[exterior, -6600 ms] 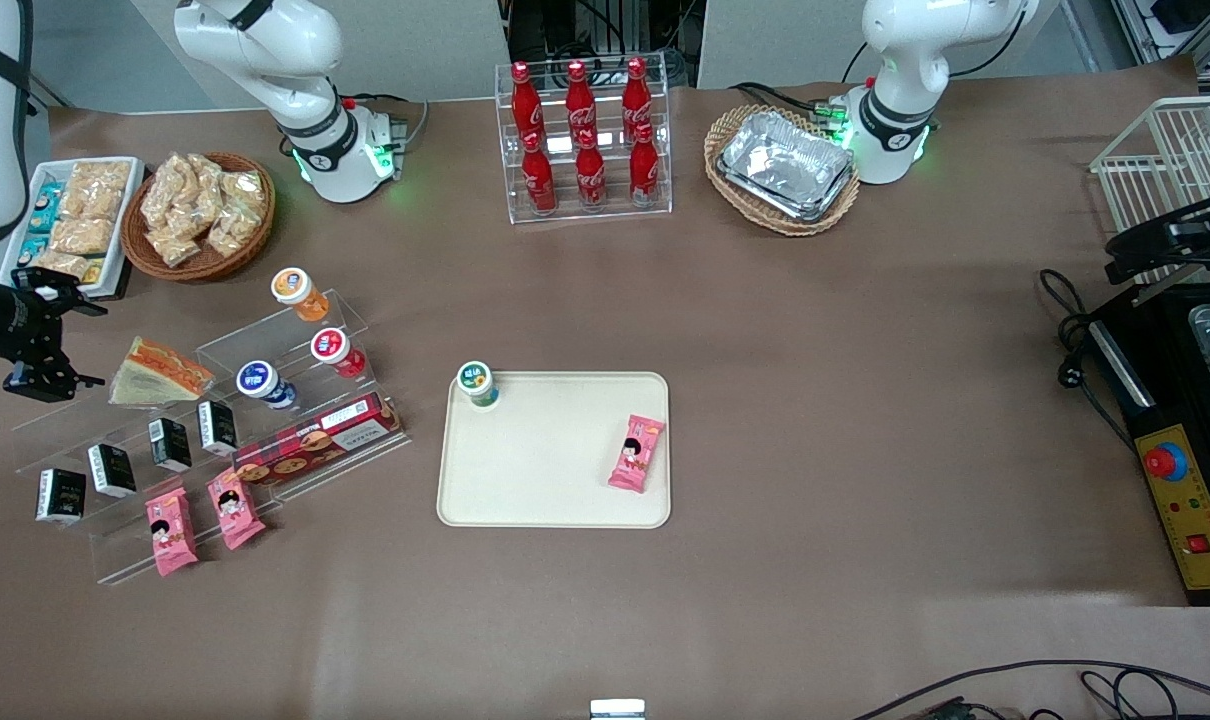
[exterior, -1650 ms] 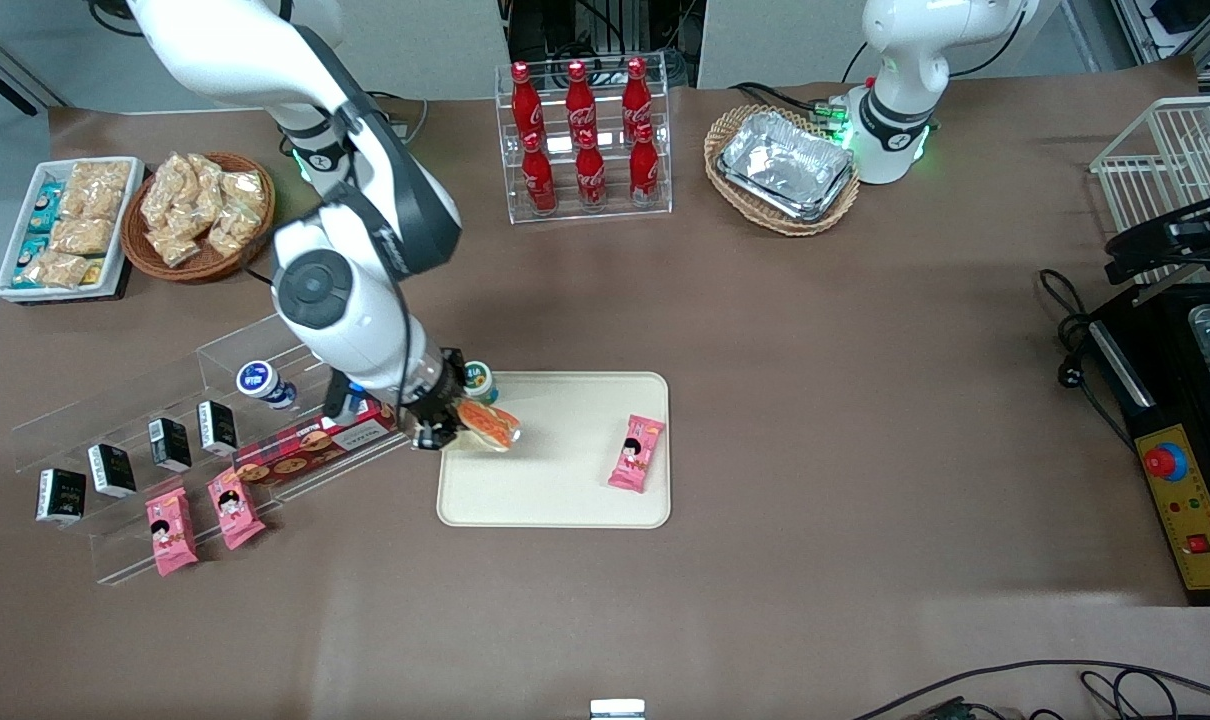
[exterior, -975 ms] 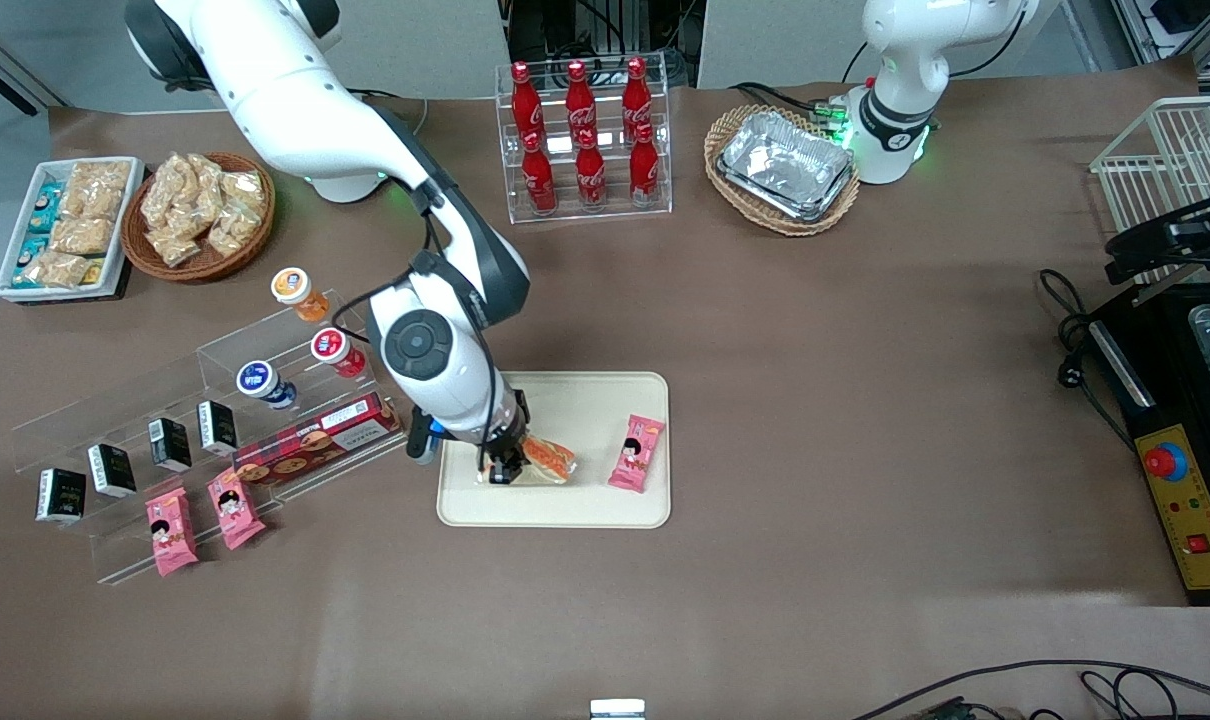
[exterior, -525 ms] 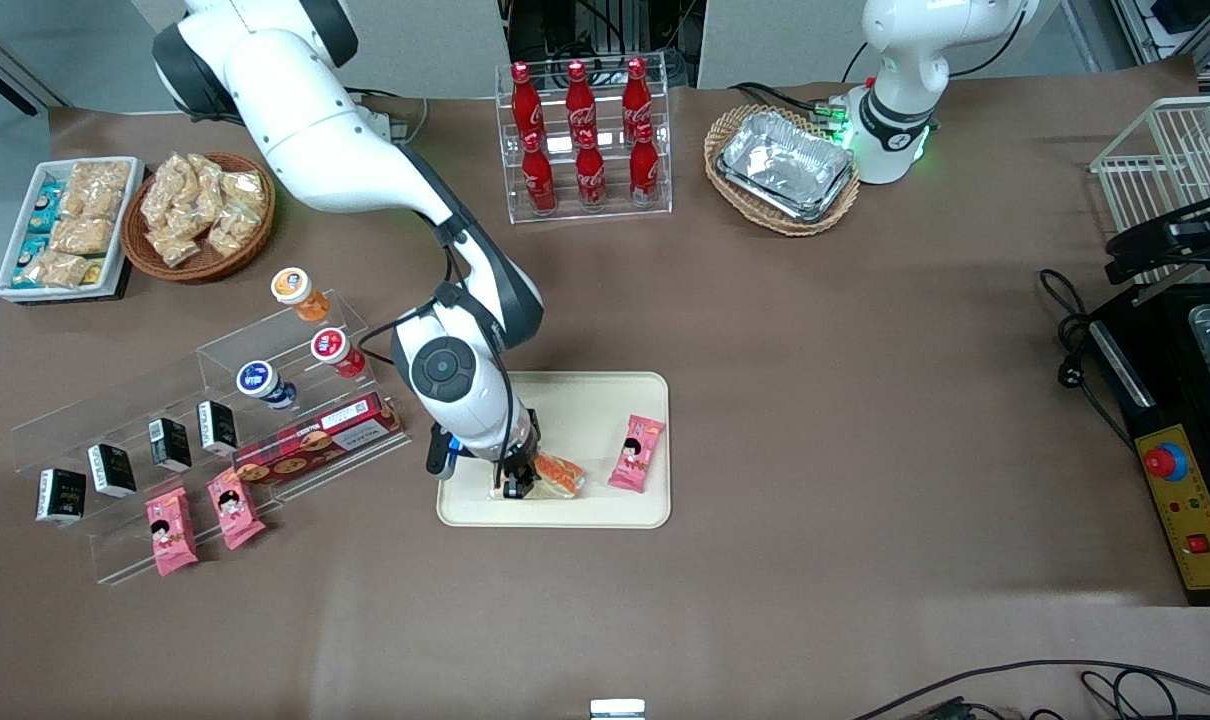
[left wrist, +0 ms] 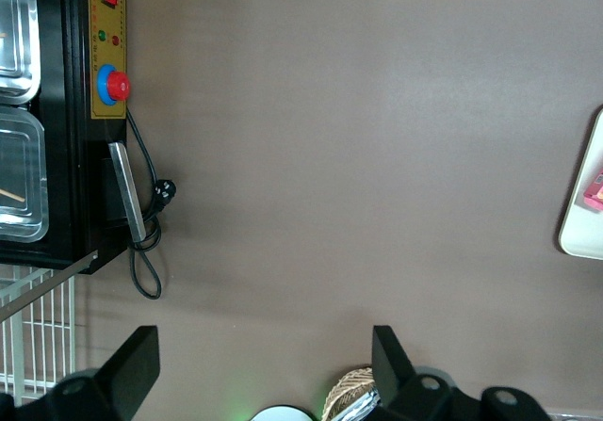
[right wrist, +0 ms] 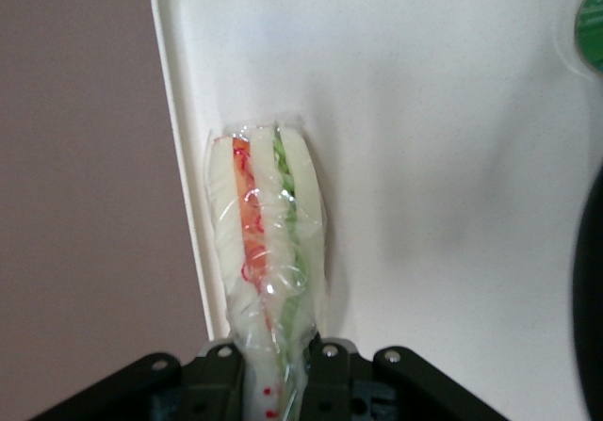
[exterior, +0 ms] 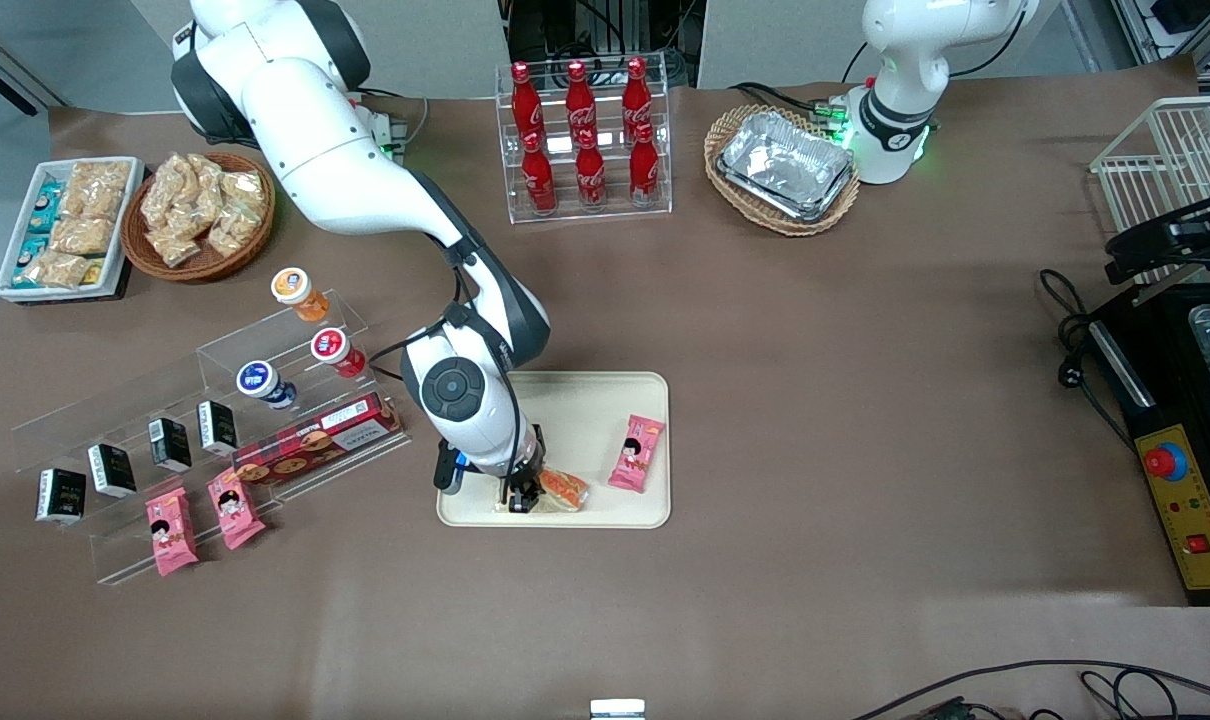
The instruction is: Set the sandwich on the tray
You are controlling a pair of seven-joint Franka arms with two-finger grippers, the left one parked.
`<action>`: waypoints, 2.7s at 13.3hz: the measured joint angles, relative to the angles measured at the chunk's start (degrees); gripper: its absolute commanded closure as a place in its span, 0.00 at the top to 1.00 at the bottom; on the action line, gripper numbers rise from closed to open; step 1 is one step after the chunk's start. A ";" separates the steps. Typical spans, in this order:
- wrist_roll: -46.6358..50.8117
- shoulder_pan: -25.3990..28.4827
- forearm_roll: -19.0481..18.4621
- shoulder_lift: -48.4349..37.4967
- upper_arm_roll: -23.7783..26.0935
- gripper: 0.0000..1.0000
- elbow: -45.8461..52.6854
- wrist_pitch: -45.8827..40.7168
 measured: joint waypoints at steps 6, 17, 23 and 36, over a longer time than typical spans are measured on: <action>-0.06 0.01 -0.04 0.63 -0.04 0.69 0.67 0.00; -1.55 -0.17 -0.12 -0.65 -0.41 1.00 2.15 -2.58; -13.26 -3.73 -0.10 -10.67 -0.56 1.00 3.25 -14.69; -101.84 -26.74 -1.86 -33.23 -1.12 1.00 -4.03 -42.96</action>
